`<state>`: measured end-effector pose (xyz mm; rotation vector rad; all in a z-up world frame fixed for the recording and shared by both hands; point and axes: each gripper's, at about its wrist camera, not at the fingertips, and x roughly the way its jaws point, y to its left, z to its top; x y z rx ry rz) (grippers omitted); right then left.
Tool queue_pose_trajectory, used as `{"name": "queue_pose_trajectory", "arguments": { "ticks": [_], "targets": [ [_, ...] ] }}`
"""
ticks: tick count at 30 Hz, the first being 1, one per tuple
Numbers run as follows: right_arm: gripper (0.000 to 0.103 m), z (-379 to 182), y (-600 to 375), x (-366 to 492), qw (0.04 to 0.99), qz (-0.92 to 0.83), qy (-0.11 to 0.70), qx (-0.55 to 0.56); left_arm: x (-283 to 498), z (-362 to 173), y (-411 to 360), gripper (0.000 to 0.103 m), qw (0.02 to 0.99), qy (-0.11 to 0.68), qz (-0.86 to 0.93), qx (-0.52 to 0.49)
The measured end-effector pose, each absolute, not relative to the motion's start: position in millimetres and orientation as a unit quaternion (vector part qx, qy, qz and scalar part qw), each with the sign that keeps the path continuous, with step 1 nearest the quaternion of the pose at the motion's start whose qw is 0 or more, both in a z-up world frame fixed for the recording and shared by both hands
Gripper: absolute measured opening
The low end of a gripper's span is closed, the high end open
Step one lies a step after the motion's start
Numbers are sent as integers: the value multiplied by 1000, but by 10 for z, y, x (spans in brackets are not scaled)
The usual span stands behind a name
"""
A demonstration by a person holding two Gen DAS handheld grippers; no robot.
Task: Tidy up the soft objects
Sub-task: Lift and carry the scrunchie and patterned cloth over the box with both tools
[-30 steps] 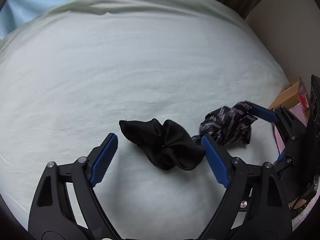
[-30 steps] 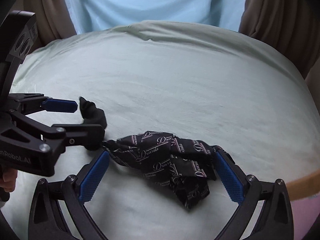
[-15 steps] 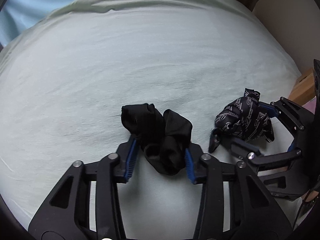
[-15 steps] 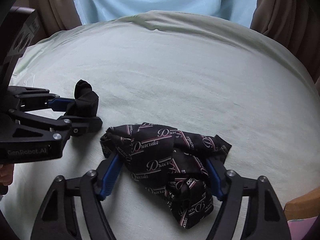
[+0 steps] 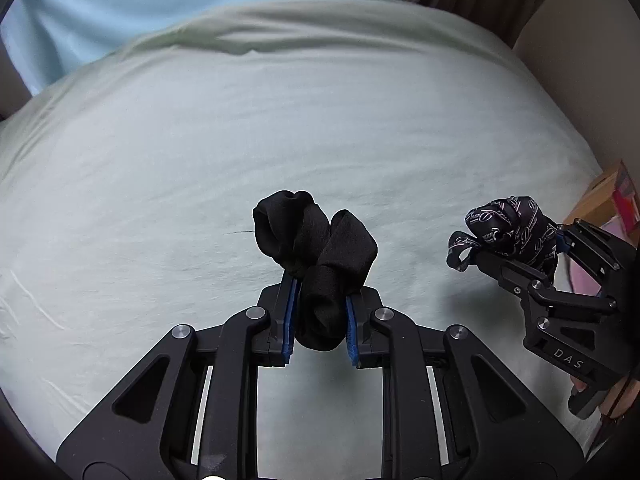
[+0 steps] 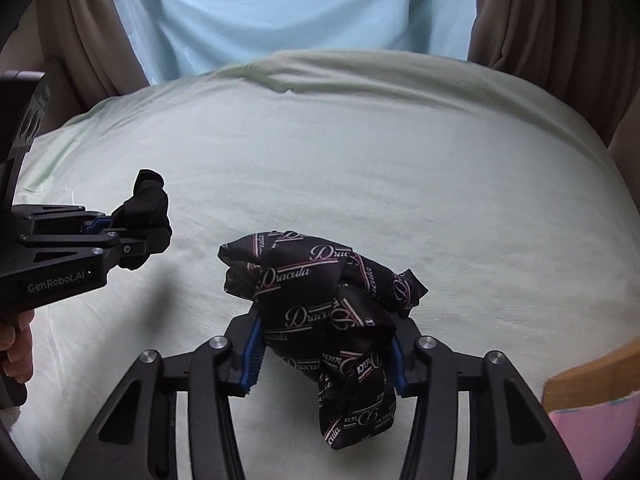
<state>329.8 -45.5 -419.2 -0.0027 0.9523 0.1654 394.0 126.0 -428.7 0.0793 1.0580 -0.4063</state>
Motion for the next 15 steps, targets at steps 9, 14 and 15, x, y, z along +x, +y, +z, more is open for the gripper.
{"name": "queue_pose_trajectory", "arguments": {
  "ticks": [9, 14, 15],
  "targets": [
    [45, -3244, -525, 2830, 905, 62, 420, 18, 3554, -3394, 1250, 17, 864, 466, -187, 29],
    [45, -2710, -601, 2527, 910, 48, 410, 32, 3270, -2825, 1206, 17, 874, 449, -186, 13],
    [45, -2583, -646, 2439, 911, 44, 408, 37, 3200, -2697, 1178, 17, 876, 445, -186, 13]
  ]
}}
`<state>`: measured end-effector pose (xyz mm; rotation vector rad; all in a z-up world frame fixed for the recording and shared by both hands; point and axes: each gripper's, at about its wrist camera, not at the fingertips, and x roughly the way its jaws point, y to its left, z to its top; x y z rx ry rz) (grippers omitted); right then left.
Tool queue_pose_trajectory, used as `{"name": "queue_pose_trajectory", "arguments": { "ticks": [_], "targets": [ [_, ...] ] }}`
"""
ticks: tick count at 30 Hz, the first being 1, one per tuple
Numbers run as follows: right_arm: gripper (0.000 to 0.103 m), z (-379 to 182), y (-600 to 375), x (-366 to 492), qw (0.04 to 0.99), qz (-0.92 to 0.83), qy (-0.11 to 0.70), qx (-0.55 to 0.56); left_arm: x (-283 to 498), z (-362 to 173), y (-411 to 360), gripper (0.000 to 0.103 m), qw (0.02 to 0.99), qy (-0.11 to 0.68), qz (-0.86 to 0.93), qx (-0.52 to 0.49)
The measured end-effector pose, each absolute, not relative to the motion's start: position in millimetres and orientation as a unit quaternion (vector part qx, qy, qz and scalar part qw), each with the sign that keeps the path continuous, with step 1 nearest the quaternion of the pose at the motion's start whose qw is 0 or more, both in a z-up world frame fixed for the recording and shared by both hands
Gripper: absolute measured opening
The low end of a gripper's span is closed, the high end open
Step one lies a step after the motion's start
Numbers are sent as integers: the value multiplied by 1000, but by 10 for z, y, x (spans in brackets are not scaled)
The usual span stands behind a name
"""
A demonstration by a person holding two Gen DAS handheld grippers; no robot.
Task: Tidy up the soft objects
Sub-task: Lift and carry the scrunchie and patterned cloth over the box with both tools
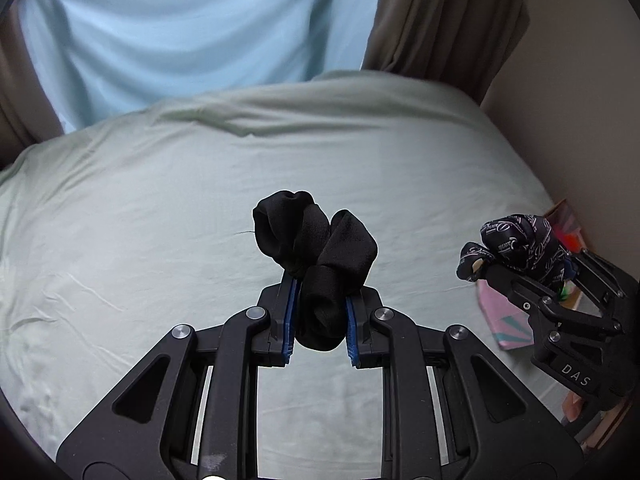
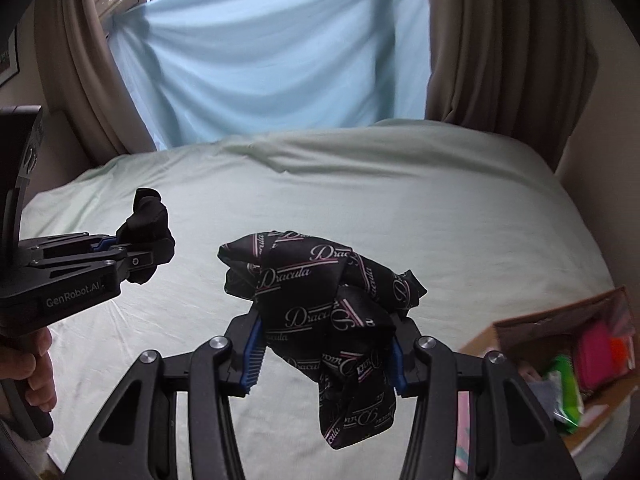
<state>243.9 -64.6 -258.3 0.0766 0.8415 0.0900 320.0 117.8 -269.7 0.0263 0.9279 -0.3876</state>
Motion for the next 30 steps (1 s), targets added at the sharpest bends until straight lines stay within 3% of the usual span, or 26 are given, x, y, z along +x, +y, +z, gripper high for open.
{"name": "queue_pose_trajectory", "arguments": {
  "ticks": [8, 15, 30],
  "targets": [
    [45, -1838, -1092, 1999, 919, 10, 389, 66, 2659, -1982, 774, 17, 885, 423, -195, 16],
    [45, -1547, -1797, 1744, 913, 1, 398, 88, 2219, -1706, 65, 17, 881, 436, -184, -1],
    [45, -1932, -3488, 1782, 881, 21, 467, 68, 2102, -2103, -1701, 17, 851, 499, -160, -19]
  ]
}}
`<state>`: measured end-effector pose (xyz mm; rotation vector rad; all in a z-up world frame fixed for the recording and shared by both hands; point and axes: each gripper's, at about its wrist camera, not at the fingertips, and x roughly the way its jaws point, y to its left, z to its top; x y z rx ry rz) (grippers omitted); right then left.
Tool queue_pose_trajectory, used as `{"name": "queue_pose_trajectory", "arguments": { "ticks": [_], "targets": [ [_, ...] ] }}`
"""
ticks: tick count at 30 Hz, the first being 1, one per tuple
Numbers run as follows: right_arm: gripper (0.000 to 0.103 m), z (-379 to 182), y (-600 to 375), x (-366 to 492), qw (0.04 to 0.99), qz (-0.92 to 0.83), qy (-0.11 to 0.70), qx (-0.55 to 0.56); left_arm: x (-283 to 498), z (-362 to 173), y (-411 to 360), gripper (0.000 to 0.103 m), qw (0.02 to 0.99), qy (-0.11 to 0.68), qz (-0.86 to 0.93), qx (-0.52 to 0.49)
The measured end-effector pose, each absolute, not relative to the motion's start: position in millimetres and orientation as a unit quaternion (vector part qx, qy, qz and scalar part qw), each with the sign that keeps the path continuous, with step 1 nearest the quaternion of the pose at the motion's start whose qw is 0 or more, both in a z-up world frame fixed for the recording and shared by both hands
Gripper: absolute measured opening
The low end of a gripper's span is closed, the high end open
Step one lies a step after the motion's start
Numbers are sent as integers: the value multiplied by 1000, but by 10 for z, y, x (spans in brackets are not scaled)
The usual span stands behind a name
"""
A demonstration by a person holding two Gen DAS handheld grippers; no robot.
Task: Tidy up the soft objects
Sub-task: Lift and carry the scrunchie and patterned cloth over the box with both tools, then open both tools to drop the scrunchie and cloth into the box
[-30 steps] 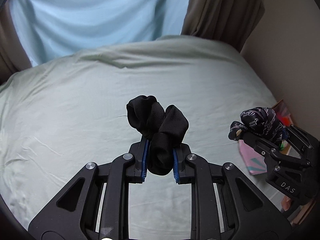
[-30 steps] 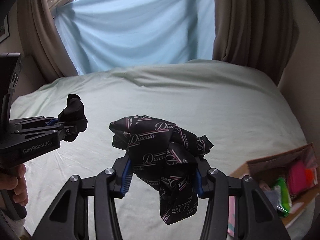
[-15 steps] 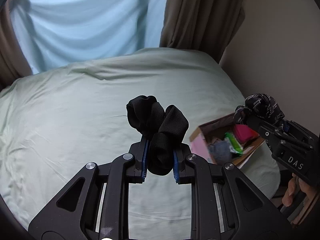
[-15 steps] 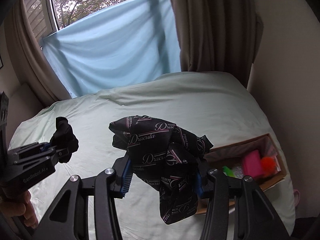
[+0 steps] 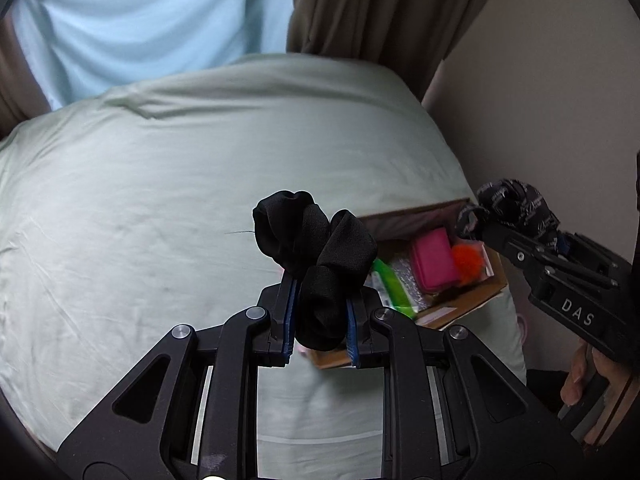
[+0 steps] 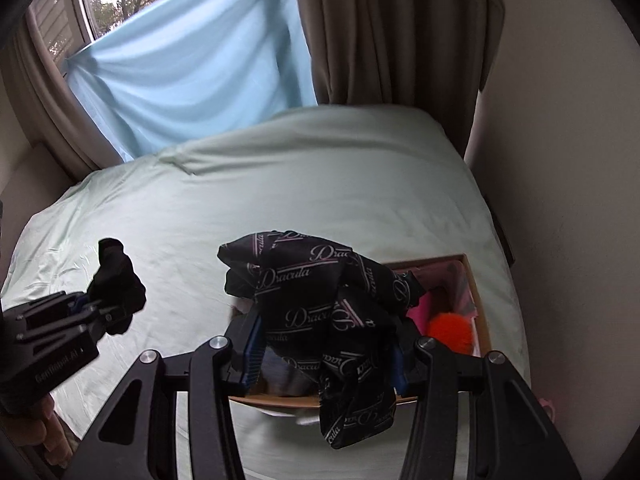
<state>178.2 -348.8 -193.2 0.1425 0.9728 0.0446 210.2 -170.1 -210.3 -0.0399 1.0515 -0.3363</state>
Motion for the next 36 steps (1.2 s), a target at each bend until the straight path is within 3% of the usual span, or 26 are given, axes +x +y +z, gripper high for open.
{"name": "queue_pose_trajectory", "arguments": {
  "ticks": [17, 25, 27, 28, 29, 30, 32, 36],
  "targets": [
    [45, -2820, -4162, 2497, 811, 33, 578, 80, 2615, -3173, -2650, 17, 782, 603, -160, 14],
    [46, -3086, -4286, 2627, 785, 32, 610, 105, 2705, -3356, -2789, 17, 767, 620, -160, 37],
    [49, -3137, -4319, 2651, 775, 34, 619, 123, 2724, -3353, -2807, 27, 770, 616, -158, 47],
    [53, -3158, -4329, 2664, 771, 34, 622, 131, 2729, -3359, -2817, 56, 768, 618, -160, 46],
    [62, -3177, -4334, 2676, 768, 35, 625, 136, 2729, -3362, -2821, 94, 766, 620, -161, 44],
    [68, -3195, -4338, 2693, 764, 35, 629, 139, 2724, -3342, -2821, 103, 769, 618, -158, 44],
    [96, -3188, -4345, 2704, 764, 33, 629, 139, 2706, -3277, -2797, 103, 775, 609, -162, 38],
    [99, -3107, -4368, 2673, 772, 21, 618, 147, 2663, -3200, -2757, 103, 779, 604, -161, 37]
  ]
}}
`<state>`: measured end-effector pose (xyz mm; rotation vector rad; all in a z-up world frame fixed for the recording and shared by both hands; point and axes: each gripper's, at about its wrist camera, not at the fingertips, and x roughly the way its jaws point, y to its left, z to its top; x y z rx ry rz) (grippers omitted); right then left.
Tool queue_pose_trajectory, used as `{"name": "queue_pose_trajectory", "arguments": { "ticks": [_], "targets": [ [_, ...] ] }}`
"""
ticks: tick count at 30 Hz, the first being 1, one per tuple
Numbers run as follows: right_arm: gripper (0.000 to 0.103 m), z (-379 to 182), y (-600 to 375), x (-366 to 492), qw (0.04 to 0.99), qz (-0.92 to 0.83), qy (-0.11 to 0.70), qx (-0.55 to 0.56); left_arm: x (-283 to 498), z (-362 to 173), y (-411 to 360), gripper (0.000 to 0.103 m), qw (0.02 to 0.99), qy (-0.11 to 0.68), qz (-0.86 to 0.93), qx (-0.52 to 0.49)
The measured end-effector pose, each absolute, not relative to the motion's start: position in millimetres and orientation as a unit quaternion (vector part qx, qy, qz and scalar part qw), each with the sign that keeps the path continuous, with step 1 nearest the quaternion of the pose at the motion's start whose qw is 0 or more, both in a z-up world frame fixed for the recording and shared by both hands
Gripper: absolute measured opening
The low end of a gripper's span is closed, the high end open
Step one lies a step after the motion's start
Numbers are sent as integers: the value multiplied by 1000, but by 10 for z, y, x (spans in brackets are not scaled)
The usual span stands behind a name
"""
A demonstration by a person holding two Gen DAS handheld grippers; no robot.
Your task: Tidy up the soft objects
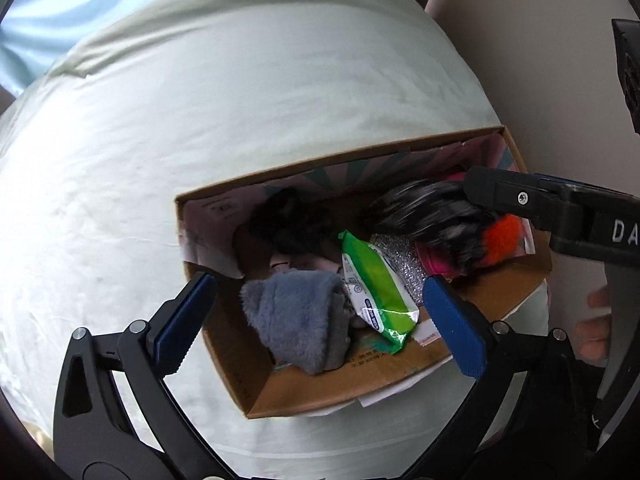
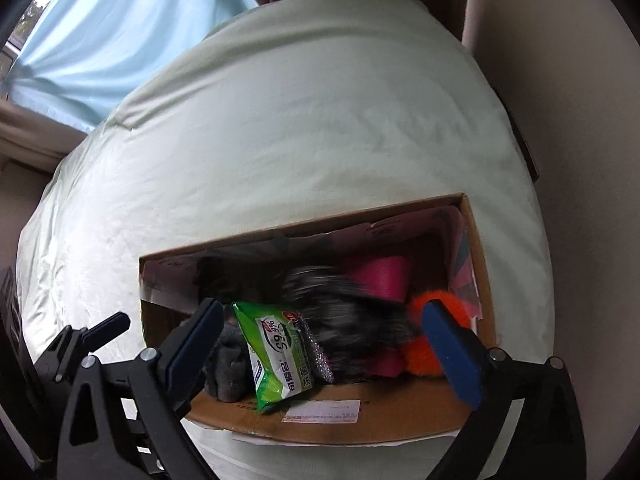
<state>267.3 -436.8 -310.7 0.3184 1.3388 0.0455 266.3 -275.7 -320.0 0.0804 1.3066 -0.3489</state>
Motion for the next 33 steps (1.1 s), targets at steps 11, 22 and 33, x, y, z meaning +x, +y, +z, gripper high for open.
{"name": "queue_pose_trajectory", "arguments": {
  "ticks": [11, 22, 33],
  "targets": [
    [99, -2732, -4231, 2441, 793, 8, 595, 131, 2477, -2867, -2412, 103, 788, 592, -171, -5],
    [99, -1695, -3698, 1965, 829, 6, 543, 130, 2059, -1820, -1627, 103, 836, 524, -164, -18],
    [99, -470, -2683, 1375, 906, 43, 417, 60, 1516, -526, -386, 103, 915, 390, -101, -36]
  ]
}}
